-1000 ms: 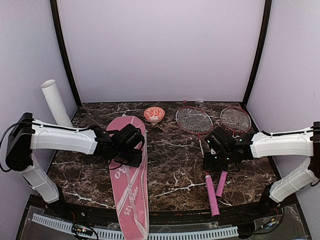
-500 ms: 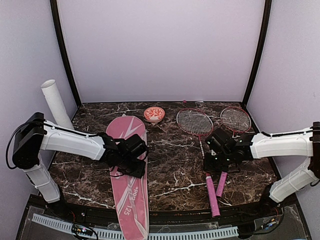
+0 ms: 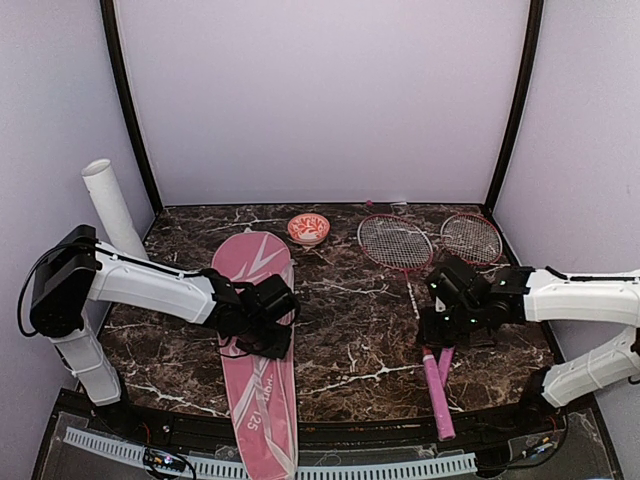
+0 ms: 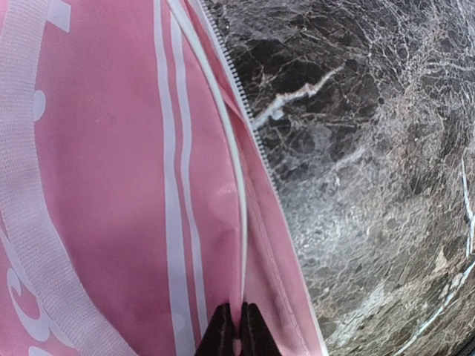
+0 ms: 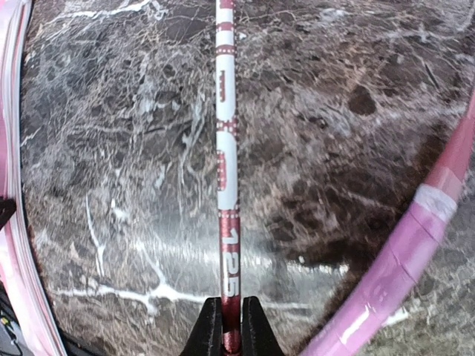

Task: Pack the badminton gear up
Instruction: Pick up the racket bag from the center of the board.

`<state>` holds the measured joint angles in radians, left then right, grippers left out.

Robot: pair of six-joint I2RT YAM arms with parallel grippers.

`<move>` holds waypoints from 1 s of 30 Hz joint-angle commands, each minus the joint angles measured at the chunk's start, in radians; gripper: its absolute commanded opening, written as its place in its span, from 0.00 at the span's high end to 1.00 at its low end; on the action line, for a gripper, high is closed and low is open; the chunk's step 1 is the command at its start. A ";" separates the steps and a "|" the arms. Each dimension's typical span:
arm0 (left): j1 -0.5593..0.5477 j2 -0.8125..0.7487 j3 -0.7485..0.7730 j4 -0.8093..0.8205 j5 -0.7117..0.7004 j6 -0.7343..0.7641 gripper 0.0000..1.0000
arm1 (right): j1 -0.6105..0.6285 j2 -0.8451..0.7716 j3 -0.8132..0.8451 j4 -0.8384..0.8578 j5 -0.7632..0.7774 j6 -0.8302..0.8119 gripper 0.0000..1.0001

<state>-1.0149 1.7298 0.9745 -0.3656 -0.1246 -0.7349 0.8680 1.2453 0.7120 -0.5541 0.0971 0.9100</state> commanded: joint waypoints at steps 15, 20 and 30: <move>-0.002 -0.147 -0.017 -0.065 -0.165 -0.086 1.00 | 0.344 -0.170 0.016 -0.331 0.032 0.049 1.00; 0.010 -0.213 -0.051 -0.036 -0.171 -0.103 1.00 | 0.432 -0.215 0.029 -0.361 0.073 0.038 1.00; 0.035 -0.308 -0.117 0.030 -0.130 -0.115 1.00 | 0.564 -0.185 0.083 -0.322 0.105 -0.003 1.00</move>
<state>-0.9897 1.4773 0.8845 -0.3737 -0.2630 -0.8387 1.3876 1.0447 0.7567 -0.9119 0.1635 0.9257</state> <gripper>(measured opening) 0.010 0.066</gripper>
